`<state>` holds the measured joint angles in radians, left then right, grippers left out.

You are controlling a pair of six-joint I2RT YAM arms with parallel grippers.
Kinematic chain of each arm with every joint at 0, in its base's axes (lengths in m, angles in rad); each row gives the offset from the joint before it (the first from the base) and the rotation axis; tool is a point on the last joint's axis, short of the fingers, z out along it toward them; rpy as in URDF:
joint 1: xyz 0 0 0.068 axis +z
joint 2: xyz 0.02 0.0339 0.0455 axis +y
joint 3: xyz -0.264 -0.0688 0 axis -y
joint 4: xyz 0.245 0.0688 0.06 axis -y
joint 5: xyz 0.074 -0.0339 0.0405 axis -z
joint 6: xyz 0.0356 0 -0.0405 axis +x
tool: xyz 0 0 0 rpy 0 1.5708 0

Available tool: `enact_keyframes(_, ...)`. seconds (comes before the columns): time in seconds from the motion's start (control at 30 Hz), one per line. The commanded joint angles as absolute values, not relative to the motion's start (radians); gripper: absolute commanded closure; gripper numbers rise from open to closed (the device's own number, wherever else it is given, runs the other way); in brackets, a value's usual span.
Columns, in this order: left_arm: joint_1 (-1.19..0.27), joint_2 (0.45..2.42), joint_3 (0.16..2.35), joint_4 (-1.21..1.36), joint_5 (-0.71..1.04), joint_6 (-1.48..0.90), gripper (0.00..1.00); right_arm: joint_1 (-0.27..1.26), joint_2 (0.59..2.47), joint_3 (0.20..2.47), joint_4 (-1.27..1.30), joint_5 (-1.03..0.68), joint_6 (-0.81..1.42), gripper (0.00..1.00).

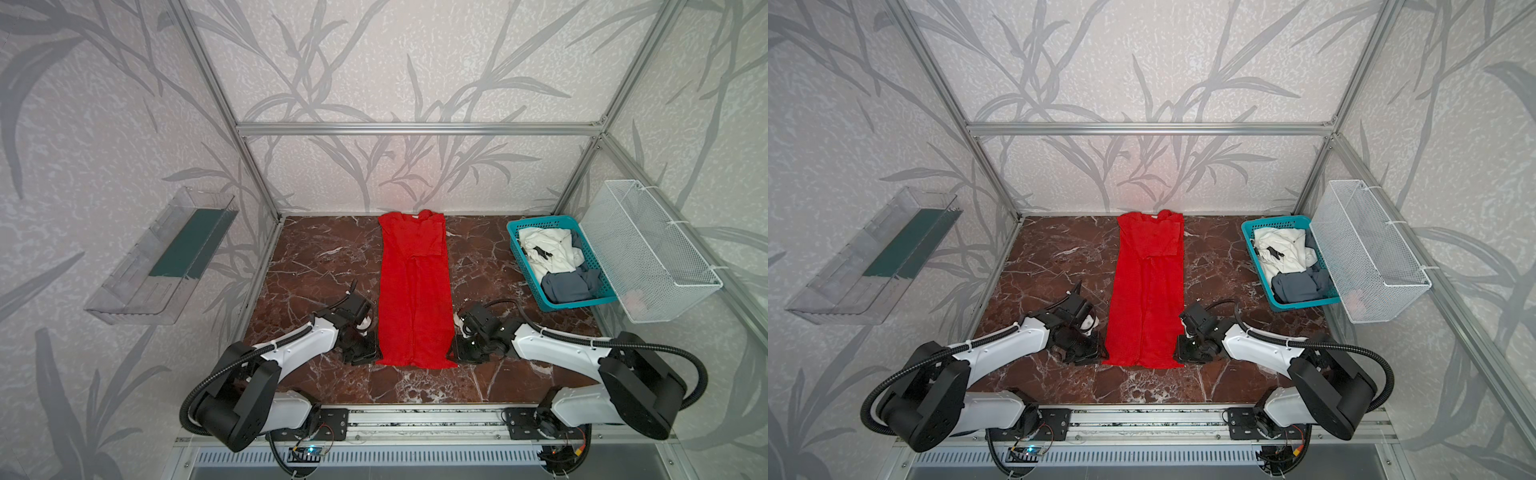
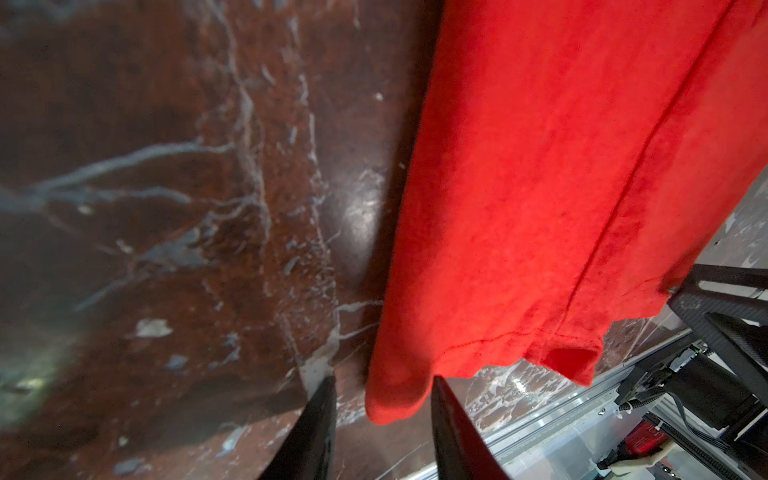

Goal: Fold and stack the t-shirts
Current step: 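Open both grippers and move them to the strip's near end, then grasp the strip's near end with both grippers and fold it away from the robot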

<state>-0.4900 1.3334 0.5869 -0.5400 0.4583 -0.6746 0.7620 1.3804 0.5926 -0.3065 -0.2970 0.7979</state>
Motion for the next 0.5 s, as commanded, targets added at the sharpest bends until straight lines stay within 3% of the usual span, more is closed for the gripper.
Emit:
enact_keyframes(0.0, -0.499, 1.369, 0.578, -0.541, 0.430, -0.666, 0.62, 0.781, 1.407, 0.563, -0.383, -0.292, 0.815, 0.63)
enact_keyframes(0.3, -0.518, 1.370, 0.572, -0.548, 0.433, -0.679, 0.79, 0.793, 1.389, 0.568, -0.401, -0.269, 0.821, 0.72)
enact_keyframes(0.47, -0.529, 1.357, 0.574, -0.560, 0.428, -0.685, 0.93, 0.794, 1.366, 0.575, -0.407, -0.262, 0.807, 0.86)
